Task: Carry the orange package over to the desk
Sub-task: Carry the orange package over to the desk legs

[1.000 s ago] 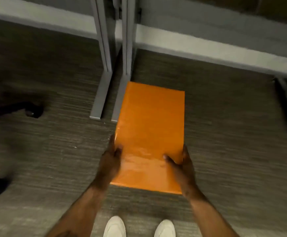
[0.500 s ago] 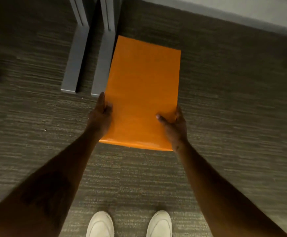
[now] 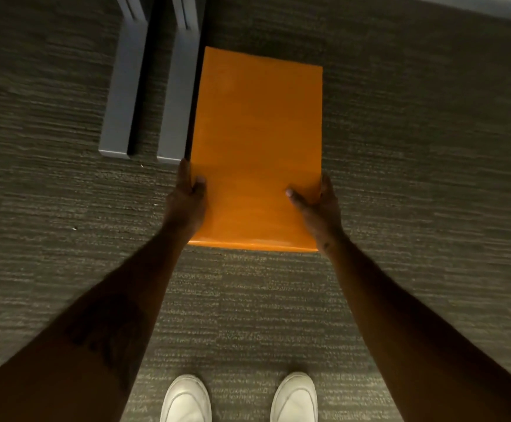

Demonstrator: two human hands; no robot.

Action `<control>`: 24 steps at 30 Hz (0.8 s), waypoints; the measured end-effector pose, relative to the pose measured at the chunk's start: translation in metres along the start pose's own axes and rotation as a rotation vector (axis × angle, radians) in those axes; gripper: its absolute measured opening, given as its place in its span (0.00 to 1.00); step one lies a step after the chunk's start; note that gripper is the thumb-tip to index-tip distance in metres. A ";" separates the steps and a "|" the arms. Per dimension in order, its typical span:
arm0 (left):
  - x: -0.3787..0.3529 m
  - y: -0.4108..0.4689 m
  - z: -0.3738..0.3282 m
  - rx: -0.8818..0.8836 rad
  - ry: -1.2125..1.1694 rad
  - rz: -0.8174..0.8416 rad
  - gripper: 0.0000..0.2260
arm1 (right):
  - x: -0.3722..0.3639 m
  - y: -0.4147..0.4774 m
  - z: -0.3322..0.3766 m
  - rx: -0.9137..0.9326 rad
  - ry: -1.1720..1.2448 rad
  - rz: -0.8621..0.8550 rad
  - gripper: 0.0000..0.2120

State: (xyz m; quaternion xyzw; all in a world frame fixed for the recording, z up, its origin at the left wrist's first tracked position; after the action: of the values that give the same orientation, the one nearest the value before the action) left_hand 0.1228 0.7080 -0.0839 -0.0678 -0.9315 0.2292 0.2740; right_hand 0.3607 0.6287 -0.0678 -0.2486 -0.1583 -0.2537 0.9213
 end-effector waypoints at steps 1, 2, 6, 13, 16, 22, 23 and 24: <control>0.001 0.001 0.000 0.029 -0.017 0.012 0.26 | 0.000 -0.002 -0.001 0.006 -0.003 -0.002 0.35; 0.002 0.002 -0.001 0.056 -0.063 0.028 0.27 | 0.000 -0.006 -0.002 0.014 -0.010 -0.008 0.34; 0.013 -0.011 -0.001 0.094 -0.287 0.048 0.30 | 0.004 -0.037 -0.018 -0.065 0.006 -0.073 0.38; 0.011 -0.072 0.046 0.166 -0.487 0.039 0.36 | 0.000 -0.084 -0.039 -0.224 0.249 -0.040 0.37; 0.005 -0.071 0.044 0.136 -0.655 0.044 0.24 | -0.003 -0.078 -0.040 -0.228 0.355 -0.036 0.26; 0.004 -0.054 0.032 0.085 -0.652 0.004 0.14 | -0.004 -0.060 -0.032 -0.191 0.387 -0.010 0.20; 0.006 -0.048 0.028 0.074 -0.655 0.003 0.14 | -0.005 -0.053 -0.027 -0.171 0.377 -0.005 0.20; 0.007 -0.041 0.022 0.062 -0.661 0.012 0.14 | -0.006 -0.045 -0.021 -0.151 0.372 -0.001 0.19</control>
State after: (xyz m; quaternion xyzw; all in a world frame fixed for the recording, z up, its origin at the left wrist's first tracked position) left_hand 0.1046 0.6653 -0.0779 0.0130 -0.9623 0.2685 -0.0423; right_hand 0.3348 0.5858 -0.0710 -0.2660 0.0339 -0.3070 0.9132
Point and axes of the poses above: each hand's wrist, its own y-axis towards the middle knuckle, its own x-axis out of the back of the hand, z = x × y, the point moved 2 cm from there along y, towards the middle knuckle, and after that the axes turned 1 degree about -z, right-handed, at the moved point
